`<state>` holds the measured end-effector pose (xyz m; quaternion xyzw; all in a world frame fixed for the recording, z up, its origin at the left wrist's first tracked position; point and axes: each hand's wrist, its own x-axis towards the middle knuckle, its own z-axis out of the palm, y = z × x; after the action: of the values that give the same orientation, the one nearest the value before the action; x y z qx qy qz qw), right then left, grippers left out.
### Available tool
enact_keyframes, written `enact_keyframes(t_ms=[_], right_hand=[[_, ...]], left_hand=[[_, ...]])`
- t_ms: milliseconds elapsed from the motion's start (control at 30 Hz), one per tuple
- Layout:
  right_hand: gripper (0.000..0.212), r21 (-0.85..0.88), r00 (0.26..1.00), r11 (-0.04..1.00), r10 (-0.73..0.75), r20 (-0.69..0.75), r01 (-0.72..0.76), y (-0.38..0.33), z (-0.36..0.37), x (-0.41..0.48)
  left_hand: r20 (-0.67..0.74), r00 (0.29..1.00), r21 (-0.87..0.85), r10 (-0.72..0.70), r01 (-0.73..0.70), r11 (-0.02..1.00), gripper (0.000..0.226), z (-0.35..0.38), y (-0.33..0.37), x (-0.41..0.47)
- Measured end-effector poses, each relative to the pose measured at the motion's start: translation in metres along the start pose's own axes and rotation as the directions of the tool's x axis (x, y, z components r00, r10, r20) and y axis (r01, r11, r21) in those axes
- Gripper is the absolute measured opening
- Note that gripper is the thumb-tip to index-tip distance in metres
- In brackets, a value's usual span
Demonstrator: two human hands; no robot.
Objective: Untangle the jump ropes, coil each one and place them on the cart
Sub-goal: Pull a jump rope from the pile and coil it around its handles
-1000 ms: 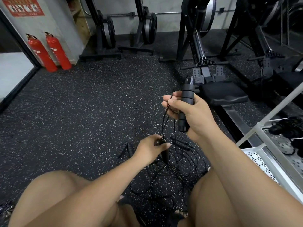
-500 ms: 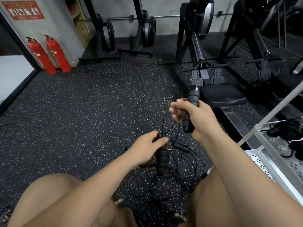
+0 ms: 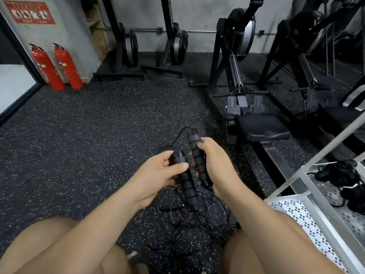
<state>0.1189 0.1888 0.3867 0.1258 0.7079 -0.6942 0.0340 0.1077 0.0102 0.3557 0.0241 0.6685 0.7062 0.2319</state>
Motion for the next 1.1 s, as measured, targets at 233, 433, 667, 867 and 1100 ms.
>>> enact_keyframes(t_ms=[233,433,667,867,1100], right_hand=[[0.024,-0.029,0.993,0.995,-0.088,0.073,0.09,-0.007,0.004,-0.006],[0.024,-0.094,0.992,0.99,-0.093,0.087,0.101,-0.003,0.006,-0.006],[0.024,-0.124,0.988,0.984,-0.115,0.106,0.128,-0.002,0.008,-0.009],[0.023,-0.164,0.986,0.976,-0.131,0.101,0.146,-0.002,0.01,-0.011],[0.034,-0.129,0.964,0.976,-0.143,0.225,0.175,0.001,0.008,-0.01]], left_hand=[[-0.075,0.995,-0.042,0.061,-0.064,0.997,0.03,-0.01,0.007,-0.001],[-0.108,0.99,-0.06,0.088,-0.095,0.994,0.032,-0.014,0.015,-0.002],[-0.12,0.988,-0.084,0.095,-0.106,0.991,0.03,-0.014,0.017,-0.003],[-0.123,0.988,-0.081,0.091,-0.102,0.991,0.03,-0.015,0.015,-0.003],[-0.129,0.987,-0.134,0.101,-0.118,0.984,0.031,-0.013,0.016,-0.004]])
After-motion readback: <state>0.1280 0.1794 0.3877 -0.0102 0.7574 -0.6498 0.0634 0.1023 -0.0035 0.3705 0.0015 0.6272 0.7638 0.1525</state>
